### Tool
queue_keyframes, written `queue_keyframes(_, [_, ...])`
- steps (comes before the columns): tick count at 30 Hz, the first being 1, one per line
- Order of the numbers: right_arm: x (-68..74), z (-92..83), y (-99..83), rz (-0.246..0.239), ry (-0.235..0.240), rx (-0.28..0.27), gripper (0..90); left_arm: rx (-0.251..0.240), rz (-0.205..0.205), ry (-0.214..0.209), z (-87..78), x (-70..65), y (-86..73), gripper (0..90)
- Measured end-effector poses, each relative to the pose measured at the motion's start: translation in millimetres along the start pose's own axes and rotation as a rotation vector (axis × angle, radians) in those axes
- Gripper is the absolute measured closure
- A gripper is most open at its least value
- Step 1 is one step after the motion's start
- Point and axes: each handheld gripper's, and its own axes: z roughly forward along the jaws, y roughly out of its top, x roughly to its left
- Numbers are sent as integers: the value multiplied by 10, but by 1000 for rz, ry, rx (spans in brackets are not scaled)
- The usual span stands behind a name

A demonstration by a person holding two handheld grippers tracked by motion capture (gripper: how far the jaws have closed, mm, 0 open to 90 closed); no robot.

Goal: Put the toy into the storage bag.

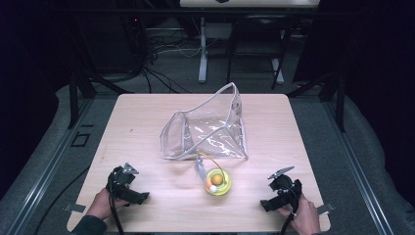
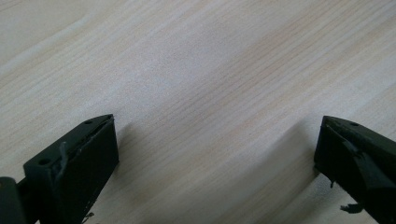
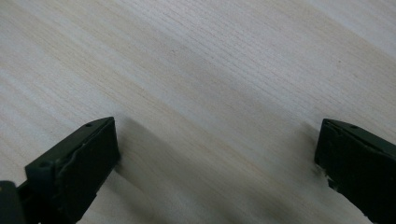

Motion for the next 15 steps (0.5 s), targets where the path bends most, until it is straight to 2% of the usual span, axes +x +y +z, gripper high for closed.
queue_keyframes(7, [-1,10,9,4,-2,0,0,-3,1,1,0,0,-4,0])
queue_keyframes(9, [-9,-5,31,-2,-11,28,0,-2,1,1,0,1,-3,0])
queue_keyframes(10, [-10,-8,36,-2,-23,24,0,-3,1,1,0,1,-3,0])
queue_keyframes(15, [-21,-94,81,7,-8,7,0,-11,-2,0,-6,-4,-25,0])
